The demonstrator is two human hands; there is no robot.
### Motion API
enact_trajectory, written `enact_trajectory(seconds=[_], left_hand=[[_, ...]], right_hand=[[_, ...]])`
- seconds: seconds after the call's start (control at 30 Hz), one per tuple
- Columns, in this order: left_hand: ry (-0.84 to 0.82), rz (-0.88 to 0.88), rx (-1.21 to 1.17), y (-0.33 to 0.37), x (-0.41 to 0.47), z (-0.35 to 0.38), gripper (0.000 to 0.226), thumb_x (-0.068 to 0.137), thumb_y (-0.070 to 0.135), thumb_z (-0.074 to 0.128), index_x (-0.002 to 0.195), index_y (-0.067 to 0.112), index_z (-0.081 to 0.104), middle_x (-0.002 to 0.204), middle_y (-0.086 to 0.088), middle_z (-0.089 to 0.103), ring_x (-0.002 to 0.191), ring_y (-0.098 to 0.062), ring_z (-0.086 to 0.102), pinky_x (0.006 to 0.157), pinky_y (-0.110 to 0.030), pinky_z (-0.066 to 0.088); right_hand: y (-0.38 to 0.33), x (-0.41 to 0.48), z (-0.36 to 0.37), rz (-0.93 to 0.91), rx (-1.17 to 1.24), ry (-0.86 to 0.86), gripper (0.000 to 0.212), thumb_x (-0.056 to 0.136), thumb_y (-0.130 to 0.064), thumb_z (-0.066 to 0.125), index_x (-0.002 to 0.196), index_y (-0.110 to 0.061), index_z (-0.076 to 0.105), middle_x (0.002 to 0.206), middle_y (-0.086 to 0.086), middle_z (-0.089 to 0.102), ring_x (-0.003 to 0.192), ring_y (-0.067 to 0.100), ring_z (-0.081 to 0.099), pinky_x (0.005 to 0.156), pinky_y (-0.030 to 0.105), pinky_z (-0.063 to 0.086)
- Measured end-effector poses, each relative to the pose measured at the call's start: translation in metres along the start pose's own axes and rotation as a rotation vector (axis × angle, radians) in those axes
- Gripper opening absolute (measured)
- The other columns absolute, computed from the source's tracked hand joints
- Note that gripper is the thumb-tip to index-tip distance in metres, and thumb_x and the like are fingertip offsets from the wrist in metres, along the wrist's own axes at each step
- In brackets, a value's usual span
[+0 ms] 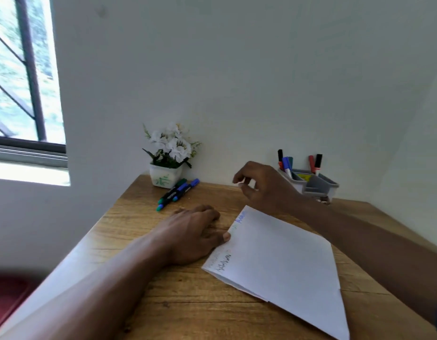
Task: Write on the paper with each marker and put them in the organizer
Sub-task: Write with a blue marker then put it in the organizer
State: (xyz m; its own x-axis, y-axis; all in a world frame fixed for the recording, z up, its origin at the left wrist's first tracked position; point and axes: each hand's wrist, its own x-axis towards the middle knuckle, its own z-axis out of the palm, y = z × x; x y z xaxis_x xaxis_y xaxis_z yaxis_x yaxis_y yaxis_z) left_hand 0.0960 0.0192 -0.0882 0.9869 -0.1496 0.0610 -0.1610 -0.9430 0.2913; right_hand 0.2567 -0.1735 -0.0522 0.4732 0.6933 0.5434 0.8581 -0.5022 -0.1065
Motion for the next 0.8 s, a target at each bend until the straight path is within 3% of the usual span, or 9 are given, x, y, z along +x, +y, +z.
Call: enact_trajectory(seconds=[0.13, 0.3, 0.43, 0.53, 0.6, 0.7, 0.8], left_hand=[[0.017, 0.003, 0.003, 0.0, 0.0, 0.001, 0.068, 0.096, 0.068, 0.043, 0.153, 0.032, 0.038, 0.163, 0.01, 0.033, 0.145, -0.016, 0.037, 0.12, -0.042, 0.032], [0.039, -0.001, 0.005, -0.003, 0.002, 0.004, 0.069, 0.094, 0.07, 0.042, 0.152, 0.032, 0.039, 0.159, 0.009, 0.038, 0.142, -0.016, 0.042, 0.118, -0.042, 0.034], [0.07, 0.0, 0.009, -0.004, 0.003, 0.006, 0.068, 0.094, 0.069, 0.045, 0.15, 0.031, 0.042, 0.156, 0.007, 0.042, 0.139, -0.017, 0.045, 0.116, -0.042, 0.035], [0.064, -0.005, 0.003, -0.004, 0.004, 0.006, 0.069, 0.093, 0.07, 0.046, 0.15, 0.031, 0.041, 0.156, 0.007, 0.042, 0.139, -0.017, 0.045, 0.116, -0.043, 0.035], [0.047, -0.01, -0.001, -0.003, 0.004, 0.006, 0.069, 0.094, 0.07, 0.046, 0.151, 0.032, 0.041, 0.155, 0.007, 0.042, 0.139, -0.018, 0.045, 0.116, -0.045, 0.035], [0.048, -0.002, 0.001, -0.002, 0.004, 0.006, 0.067, 0.094, 0.069, 0.046, 0.15, 0.032, 0.041, 0.156, 0.006, 0.041, 0.139, -0.018, 0.044, 0.118, -0.045, 0.033], [0.047, 0.003, 0.009, -0.002, 0.004, 0.006, 0.068, 0.093, 0.07, 0.046, 0.15, 0.032, 0.041, 0.159, 0.007, 0.038, 0.142, -0.019, 0.042, 0.118, -0.046, 0.033]], right_hand=[[-0.012, 0.047, 0.037, 0.006, -0.05, -0.18, 0.029, 0.089, -0.014, 0.063, 0.116, -0.018, 0.07, 0.109, -0.001, 0.066, 0.087, 0.016, 0.065, 0.08, 0.041, 0.056], [-0.023, 0.09, 0.073, 0.024, -0.113, -0.336, 0.045, 0.092, -0.011, 0.06, 0.135, -0.021, 0.06, 0.13, 0.003, 0.058, 0.106, 0.021, 0.059, 0.082, 0.03, 0.046], [-0.026, 0.093, 0.084, -0.046, -0.277, -0.437, 0.052, 0.089, -0.003, 0.058, 0.137, -0.022, 0.055, 0.138, 0.004, 0.054, 0.12, 0.026, 0.055, 0.095, 0.043, 0.05], [-0.025, 0.086, 0.08, -0.104, -0.349, -0.422, 0.033, 0.089, -0.004, 0.056, 0.118, -0.019, 0.059, 0.119, 0.007, 0.061, 0.107, 0.029, 0.061, 0.085, 0.046, 0.053], [-0.023, 0.081, 0.073, -0.159, -0.426, -0.413, 0.023, 0.09, -0.006, 0.056, 0.11, -0.017, 0.059, 0.11, 0.007, 0.063, 0.1, 0.029, 0.062, 0.076, 0.04, 0.051], [-0.019, 0.07, 0.058, -0.28, -0.63, -0.439, 0.024, 0.096, -0.01, 0.056, 0.119, -0.017, 0.057, 0.113, 0.006, 0.064, 0.103, 0.026, 0.059, 0.066, 0.033, 0.042], [-0.016, 0.058, 0.045, -0.274, -0.728, -0.467, 0.032, 0.1, -0.014, 0.053, 0.13, -0.023, 0.054, 0.116, 0.004, 0.065, 0.108, 0.024, 0.056, 0.064, 0.034, 0.046]])
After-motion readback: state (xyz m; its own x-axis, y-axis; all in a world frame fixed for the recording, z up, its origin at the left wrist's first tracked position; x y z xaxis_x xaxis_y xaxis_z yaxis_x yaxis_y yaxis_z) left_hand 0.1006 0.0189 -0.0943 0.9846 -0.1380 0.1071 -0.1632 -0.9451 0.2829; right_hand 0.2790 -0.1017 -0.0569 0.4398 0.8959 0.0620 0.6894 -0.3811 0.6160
